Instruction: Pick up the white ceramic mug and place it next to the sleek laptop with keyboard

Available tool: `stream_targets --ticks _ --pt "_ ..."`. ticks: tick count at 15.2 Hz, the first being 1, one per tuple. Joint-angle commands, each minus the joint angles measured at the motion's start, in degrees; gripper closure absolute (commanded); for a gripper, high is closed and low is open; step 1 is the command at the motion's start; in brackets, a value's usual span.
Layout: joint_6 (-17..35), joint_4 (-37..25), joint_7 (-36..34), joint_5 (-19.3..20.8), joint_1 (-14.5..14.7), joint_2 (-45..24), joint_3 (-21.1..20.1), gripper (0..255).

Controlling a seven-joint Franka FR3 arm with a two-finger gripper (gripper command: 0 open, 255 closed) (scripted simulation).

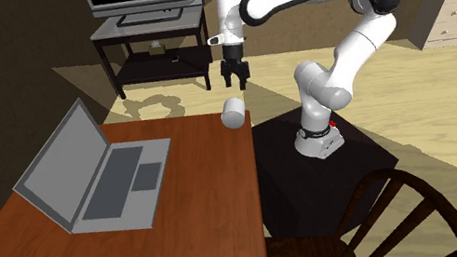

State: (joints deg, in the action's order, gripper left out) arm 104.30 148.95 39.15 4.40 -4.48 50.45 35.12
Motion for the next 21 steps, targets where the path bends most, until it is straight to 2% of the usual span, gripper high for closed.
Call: stream_targets --ticks 1,5,7,9,12,15,16,21 --pt "1.3 -0.5 4.6 0.5 0.5 -2.1 5.2 0" --pt "4.0 -2.6 13.7 0.3 3.7 -7.5 16.4 0" --pt "5.2 -4.3 18.4 -0.6 6.7 -10.7 22.7 0" --pt "6.2 -6.4 23.4 -1.9 10.9 -14.1 29.8 0" --pt "7.1 -10.3 30.7 -4.6 20.5 -18.6 42.9 0" --pt "7.3 -15.1 35.9 -5.6 34.1 -19.3 58.8 0" --pt "7.3 -15.6 36.2 -5.4 35.5 -18.9 60.4 0" --pt "11.1 -12.6 39.4 -9.3 38.4 -22.6 63.0 0"
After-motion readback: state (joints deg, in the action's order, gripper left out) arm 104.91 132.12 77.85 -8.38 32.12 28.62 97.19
